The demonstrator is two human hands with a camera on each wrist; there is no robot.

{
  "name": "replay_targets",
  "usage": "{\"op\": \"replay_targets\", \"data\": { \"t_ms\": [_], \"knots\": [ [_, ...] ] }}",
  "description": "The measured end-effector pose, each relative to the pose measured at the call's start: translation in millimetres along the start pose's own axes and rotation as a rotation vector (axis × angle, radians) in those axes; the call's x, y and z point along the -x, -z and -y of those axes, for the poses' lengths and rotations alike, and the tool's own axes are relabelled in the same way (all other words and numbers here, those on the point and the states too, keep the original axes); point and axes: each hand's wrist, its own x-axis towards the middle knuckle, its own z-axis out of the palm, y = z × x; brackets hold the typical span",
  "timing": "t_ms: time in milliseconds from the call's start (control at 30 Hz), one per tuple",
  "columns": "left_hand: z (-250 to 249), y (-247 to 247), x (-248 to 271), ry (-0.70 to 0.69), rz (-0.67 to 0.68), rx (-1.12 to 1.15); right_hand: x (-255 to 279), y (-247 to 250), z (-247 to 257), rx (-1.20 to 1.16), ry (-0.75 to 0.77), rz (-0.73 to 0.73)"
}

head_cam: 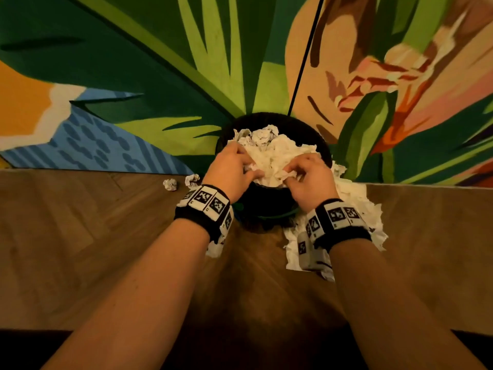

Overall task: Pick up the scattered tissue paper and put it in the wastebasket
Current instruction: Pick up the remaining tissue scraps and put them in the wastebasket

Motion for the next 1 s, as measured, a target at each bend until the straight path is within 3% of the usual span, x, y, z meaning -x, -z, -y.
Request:
{"op": "replay_targets", "data": {
  "t_ms": [133, 300, 400, 600, 700, 833, 900, 1000],
  "knots": [
    [0, 0, -1, -0.081, 0.131, -0.277, 2, -7, 3, 0.056, -0.015, 0.085],
    [-9, -10, 2, -0.072, 0.207, -0.533, 7, -21, 7, 0.419, 0.041, 0.158],
    [-9, -12, -1, -0.133, 0.221, -0.587, 2, -25, 9, 0.481, 0.014, 0.128],
    [-10, -14, -9, -0.039, 0.281, -0.542, 7, -30, 7, 0.39, -0.008, 0.012],
    [-2, -9, -2, -0.029, 0.143, -0.271, 7, -22, 3, 0.328, -0.002, -0.033],
    [11, 20, -1, -0.027, -0.245, 0.221, 5, -1, 22, 0.131, 0.051, -0.161],
    [30, 38, -6, 0.005, -0.385, 0.317, 1, 7, 41, 0.034, 0.108, -0.201],
    [72, 53, -6, 0.194, -0.449, 0.394, -2, 8, 79, -0.149, 0.24, -0.237]
  ]
}}
